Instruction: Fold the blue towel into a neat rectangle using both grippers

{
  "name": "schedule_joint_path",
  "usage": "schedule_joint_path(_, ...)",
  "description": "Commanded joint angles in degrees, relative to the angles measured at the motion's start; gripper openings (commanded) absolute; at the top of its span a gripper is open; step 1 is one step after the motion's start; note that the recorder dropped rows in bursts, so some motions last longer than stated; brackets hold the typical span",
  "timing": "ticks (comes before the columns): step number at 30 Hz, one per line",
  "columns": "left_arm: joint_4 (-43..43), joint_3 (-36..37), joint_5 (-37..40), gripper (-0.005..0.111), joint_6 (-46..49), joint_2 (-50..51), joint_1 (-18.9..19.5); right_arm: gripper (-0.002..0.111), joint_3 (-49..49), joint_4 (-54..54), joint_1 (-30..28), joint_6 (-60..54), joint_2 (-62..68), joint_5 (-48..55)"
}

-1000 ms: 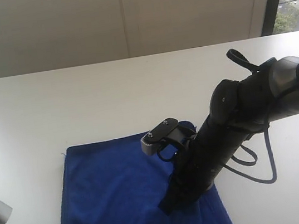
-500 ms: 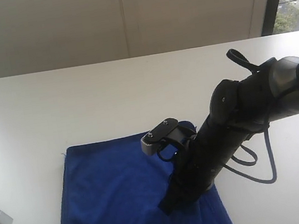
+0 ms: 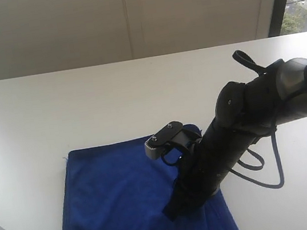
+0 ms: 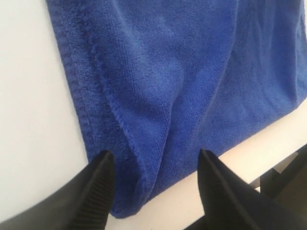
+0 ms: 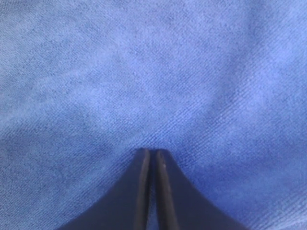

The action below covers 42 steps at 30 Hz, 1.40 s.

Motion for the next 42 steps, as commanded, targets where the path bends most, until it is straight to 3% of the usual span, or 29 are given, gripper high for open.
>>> schedule_joint_path(1,-5.41,0.39,0.65,0.057,4.85,0.52,0.27,0.007,0.96,-1.37,0.04,-0.67,2.54,-0.79)
schedule_joint_path(34,-11.34,-1.56,0.44,0.051,13.47,10.45,0.27,0.007,0.96,-1.37,0.04,-0.92,2.54,-0.92)
schedule_joint_path(39,-11.34,-1.56,0.31,0.036,13.47,10.45,0.27,0.007,0.96,-1.37,0.04,-0.92,2.54,-0.92)
schedule_joint_path(42,-11.34,-1.56,0.2,0.034,13.47,10.45,0.27,0.007,0.96,-1.37,0.04,-0.92,2.54,-0.92)
